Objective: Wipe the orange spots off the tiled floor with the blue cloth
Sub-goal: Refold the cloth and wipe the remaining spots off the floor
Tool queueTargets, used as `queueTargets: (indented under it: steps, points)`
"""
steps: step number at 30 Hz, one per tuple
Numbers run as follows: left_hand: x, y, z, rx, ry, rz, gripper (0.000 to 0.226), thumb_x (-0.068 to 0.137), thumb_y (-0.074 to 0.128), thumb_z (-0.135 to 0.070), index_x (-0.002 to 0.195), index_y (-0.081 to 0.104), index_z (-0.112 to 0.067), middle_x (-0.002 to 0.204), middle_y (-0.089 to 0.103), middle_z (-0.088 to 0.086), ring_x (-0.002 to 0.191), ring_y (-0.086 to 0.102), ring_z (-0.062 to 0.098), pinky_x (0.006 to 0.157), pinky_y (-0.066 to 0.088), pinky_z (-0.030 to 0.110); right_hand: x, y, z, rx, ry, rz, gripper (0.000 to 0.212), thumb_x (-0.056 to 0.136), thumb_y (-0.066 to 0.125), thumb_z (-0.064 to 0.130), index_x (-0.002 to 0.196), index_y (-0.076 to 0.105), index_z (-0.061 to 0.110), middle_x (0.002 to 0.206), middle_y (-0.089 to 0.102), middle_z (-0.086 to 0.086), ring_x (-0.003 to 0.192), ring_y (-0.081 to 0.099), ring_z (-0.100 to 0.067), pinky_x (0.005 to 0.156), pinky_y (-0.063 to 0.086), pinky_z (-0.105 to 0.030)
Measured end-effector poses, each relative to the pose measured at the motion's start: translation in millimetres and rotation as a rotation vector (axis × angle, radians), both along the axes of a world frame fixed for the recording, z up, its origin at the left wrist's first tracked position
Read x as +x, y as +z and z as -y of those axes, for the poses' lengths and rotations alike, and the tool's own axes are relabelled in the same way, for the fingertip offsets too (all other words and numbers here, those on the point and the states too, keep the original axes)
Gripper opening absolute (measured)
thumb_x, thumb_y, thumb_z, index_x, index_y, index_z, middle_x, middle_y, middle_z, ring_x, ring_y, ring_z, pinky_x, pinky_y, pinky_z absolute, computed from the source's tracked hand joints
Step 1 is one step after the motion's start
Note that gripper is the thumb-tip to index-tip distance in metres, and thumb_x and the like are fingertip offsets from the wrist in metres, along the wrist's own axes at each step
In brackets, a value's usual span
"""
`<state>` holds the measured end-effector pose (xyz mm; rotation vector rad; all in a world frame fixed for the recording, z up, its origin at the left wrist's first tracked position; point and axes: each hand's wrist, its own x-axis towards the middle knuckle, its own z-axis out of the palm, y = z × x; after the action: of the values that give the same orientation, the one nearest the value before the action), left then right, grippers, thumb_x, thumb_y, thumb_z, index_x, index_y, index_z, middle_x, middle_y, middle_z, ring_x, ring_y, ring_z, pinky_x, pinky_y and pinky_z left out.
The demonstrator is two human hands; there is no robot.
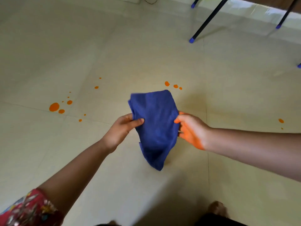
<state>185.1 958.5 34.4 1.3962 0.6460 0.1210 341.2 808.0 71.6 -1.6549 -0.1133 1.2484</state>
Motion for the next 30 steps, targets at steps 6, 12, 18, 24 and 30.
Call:
queueTargets:
  steps: [6,12,18,24,30]
  points:
    - [-14.5,29.6,16.7,-0.326,0.229,-0.033,0.030,0.102,0.040,-0.019,0.109,0.065,-0.003,0.110,0.071,0.019,0.100,0.069,0.031,0.089,0.055,0.037,-32.2,9.2,7.2,0.094,0.017,0.374,0.005,0.092,0.062,0.019,0.095,0.059,0.018,0.090,0.064,0.000,0.078,0.060,-0.016,0.071,0.050,-0.026]
    - [-16.7,41.7,30.8,-0.192,0.399,0.031,0.029,0.101,0.041,-0.009,0.090,0.068,-0.004,0.095,0.075,0.008,0.089,0.073,0.022,0.078,0.058,0.026,-53.7,-15.6,-23.9,0.305,0.166,0.646,0.011,0.084,0.073,0.021,0.080,0.063,0.022,0.077,0.069,0.009,0.075,0.065,-0.009,0.075,0.051,-0.026]
    - [-38.2,32.5,21.4,-0.085,0.606,-0.147,0.029,0.097,0.038,-0.006,0.088,0.066,-0.007,0.087,0.072,0.014,0.073,0.071,0.027,0.074,0.059,0.033,-32.7,-18.6,-30.9,0.361,0.018,0.151,0.017,0.093,0.059,0.009,0.077,0.057,0.014,0.070,0.062,0.002,0.068,0.060,-0.012,0.065,0.052,-0.022]
    - [-66.4,-0.5,-16.9,0.636,-0.062,-0.666,0.065,0.078,0.072,-0.049,0.136,0.049,-0.029,0.138,0.051,-0.010,0.125,0.051,0.011,0.103,0.040,0.029,-15.1,-13.5,-37.5,0.363,0.338,0.338,0.008,0.097,0.055,0.011,0.089,0.057,0.011,0.078,0.057,-0.012,0.071,0.053,-0.015,0.066,0.046,-0.019]
    - [-13.9,28.6,-19.0,0.630,-0.023,-0.160,0.028,0.084,0.056,-0.038,0.080,0.064,-0.011,0.075,0.063,-0.008,0.071,0.054,0.005,0.071,0.043,0.030,-12.5,-2.0,-43.5,0.403,0.358,0.372,0.012,0.089,0.066,0.026,0.084,0.060,0.017,0.078,0.061,-0.015,0.072,0.055,-0.018,0.071,0.045,-0.030]
